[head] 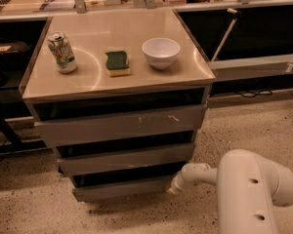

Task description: Close bottom drawer

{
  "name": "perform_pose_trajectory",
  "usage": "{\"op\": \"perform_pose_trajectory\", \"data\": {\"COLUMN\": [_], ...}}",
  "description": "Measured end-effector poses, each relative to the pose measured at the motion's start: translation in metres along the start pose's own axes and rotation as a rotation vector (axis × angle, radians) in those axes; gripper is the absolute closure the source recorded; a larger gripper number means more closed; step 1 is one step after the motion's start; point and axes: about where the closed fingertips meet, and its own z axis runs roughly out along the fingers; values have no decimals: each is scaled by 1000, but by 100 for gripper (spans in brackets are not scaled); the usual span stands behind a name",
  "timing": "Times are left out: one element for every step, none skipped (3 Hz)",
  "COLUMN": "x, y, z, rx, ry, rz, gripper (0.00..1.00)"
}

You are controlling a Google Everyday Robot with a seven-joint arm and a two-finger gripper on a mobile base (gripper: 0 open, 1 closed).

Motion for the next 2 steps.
{"op": "perform_pose_trajectory", "data": {"x": [0, 0], "y": [0, 0], "z": [0, 0], "rx": [0, 0], "ry": [0, 0], "rz": [0, 0], "gripper": [36, 12]}}
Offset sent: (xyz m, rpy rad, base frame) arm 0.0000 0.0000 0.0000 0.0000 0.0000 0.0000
